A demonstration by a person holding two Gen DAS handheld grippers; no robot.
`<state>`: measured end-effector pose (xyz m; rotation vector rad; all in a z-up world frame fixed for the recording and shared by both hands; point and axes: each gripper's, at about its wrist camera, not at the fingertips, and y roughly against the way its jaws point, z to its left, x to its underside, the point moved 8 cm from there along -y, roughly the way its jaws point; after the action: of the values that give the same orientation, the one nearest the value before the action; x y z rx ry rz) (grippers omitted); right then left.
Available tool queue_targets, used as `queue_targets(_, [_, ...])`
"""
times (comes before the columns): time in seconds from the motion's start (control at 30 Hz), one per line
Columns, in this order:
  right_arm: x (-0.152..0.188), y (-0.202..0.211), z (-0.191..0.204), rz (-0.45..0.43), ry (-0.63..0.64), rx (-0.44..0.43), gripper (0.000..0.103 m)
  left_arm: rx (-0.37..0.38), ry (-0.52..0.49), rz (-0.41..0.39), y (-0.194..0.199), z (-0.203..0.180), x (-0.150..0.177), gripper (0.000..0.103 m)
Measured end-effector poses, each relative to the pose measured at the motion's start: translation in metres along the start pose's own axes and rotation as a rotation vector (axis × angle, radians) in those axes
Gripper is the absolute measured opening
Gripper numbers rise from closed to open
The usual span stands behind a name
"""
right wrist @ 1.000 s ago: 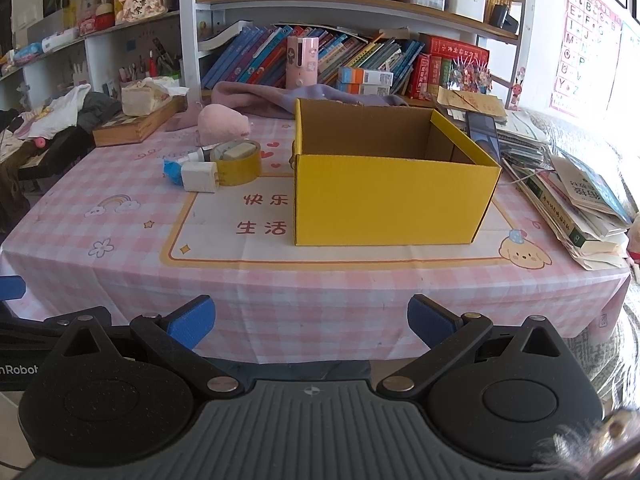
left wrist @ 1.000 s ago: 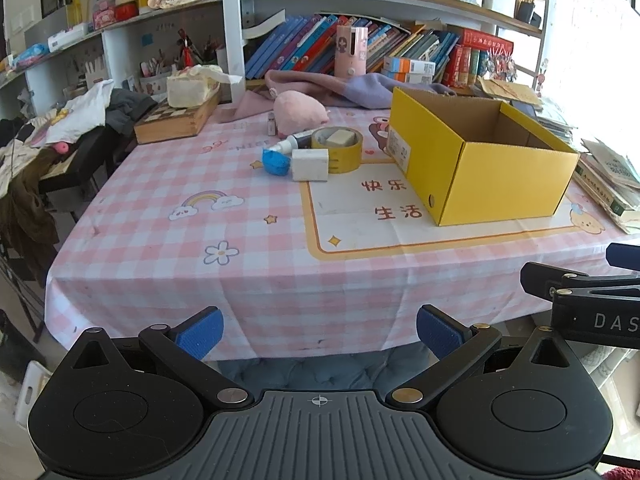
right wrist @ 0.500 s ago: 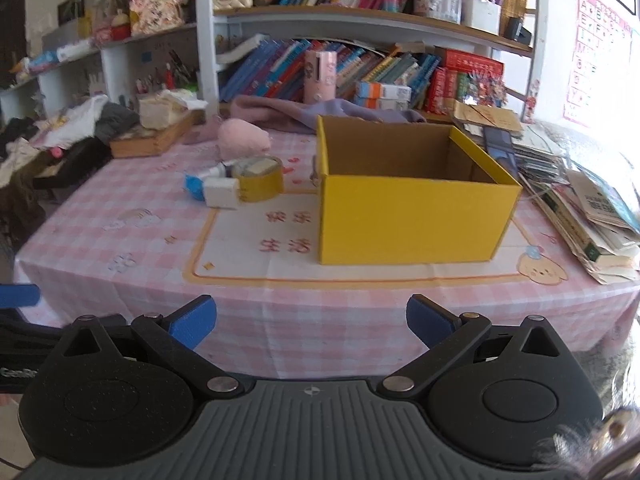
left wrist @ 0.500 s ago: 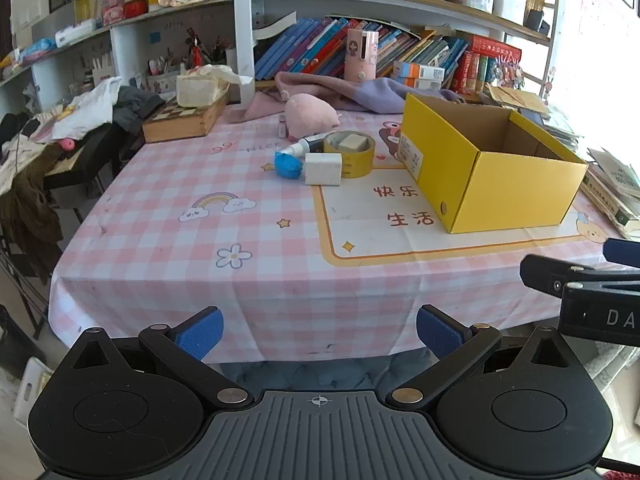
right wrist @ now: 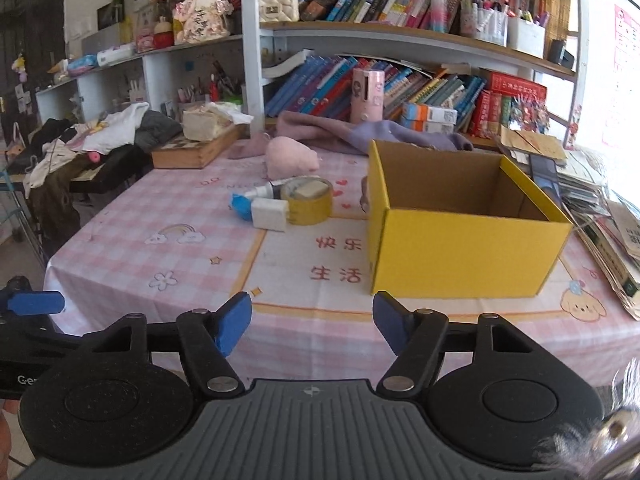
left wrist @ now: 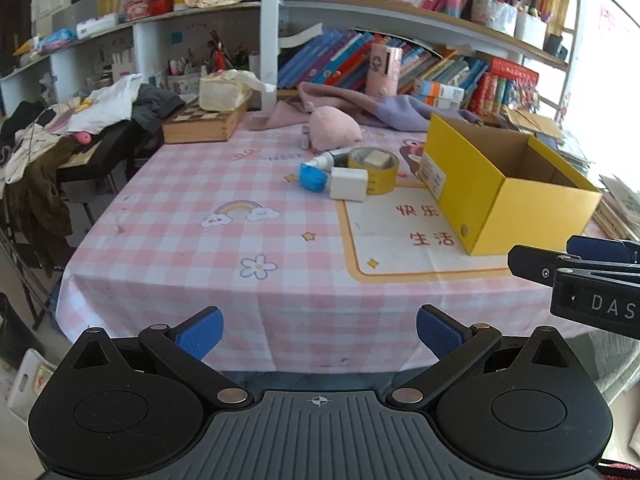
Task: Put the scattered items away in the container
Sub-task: 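Grasp the white plug with the right tool while the left tool approaches the blue item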
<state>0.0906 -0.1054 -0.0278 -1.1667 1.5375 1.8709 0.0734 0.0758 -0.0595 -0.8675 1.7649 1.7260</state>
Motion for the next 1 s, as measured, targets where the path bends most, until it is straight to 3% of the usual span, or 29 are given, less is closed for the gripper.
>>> queue_targets(0.6, [-0.039,-0.079,0.016,0.023,-0.007,-0.069,0.067,-0.042,-0.049,0.011,-0.051,0.018,-0.033,0.103])
queue_targets(1.0, [-0.065,-0.153,0.012,0.102,-0.011,-0.091,0.067,-0.125,0.025,0.017,-0.099,0.048,-0.076,0.103])
